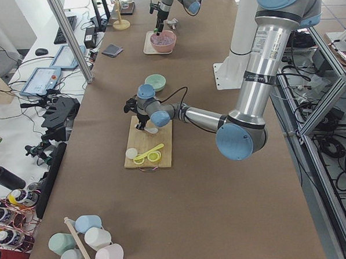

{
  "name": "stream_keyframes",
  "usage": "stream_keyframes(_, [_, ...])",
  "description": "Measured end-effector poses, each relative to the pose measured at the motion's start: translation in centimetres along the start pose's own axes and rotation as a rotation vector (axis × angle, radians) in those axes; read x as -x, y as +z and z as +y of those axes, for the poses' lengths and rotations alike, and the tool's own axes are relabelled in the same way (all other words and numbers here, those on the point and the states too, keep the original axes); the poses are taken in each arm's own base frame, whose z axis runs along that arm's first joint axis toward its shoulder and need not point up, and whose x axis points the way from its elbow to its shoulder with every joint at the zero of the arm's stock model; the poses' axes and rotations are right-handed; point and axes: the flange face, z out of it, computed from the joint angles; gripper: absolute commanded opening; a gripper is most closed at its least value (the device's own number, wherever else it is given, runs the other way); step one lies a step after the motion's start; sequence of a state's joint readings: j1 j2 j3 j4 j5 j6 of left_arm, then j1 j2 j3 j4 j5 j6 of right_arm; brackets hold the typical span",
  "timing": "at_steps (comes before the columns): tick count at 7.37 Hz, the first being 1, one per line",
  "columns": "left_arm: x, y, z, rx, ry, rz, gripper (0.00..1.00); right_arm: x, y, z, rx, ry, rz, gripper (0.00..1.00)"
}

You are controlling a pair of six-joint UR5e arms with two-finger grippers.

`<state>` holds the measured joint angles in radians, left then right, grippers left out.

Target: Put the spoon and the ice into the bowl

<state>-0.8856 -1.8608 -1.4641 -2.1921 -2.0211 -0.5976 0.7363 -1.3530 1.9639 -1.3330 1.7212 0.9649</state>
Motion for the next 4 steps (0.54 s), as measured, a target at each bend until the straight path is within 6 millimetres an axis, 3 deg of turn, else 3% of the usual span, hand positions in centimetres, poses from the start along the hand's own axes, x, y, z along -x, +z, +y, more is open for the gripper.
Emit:
stream_keyframes(2, [-0.9,-0.9,-0.5,-0.014,0.002,0.014,0.00,0.1,0.0,0.0,-0.001,0.000,-0.001,0.99])
stream_keyframes(4, [-3.9,-4.1,-2.1,-0.072,-0.113,0.065,0.00,0.1,0.0,0.0,0.001,-0.001,-0.002,0.99])
